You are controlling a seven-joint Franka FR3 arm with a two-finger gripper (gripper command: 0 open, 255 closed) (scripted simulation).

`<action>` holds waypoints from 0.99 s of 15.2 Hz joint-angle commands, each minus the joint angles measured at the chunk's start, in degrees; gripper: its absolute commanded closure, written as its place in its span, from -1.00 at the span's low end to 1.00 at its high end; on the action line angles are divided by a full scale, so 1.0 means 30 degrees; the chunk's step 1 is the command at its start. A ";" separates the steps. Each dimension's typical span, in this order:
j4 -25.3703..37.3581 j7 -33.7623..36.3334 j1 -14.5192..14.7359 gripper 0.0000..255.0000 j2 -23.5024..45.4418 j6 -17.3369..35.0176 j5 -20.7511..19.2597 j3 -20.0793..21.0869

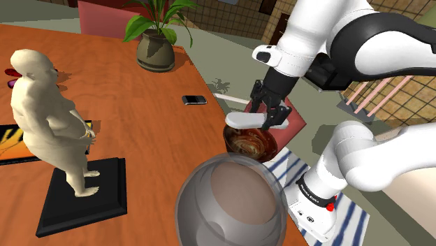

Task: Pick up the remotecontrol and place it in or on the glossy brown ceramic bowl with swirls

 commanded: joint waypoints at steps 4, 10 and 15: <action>-0.1244 0.0051 0.0094 1.00 0.0036 0.1289 0.0166 0.0177; -0.2655 0.0063 0.0169 1.00 0.0419 0.3080 0.0346 0.0381; -0.2655 0.0063 0.0169 1.00 0.0419 0.3080 0.0346 0.0381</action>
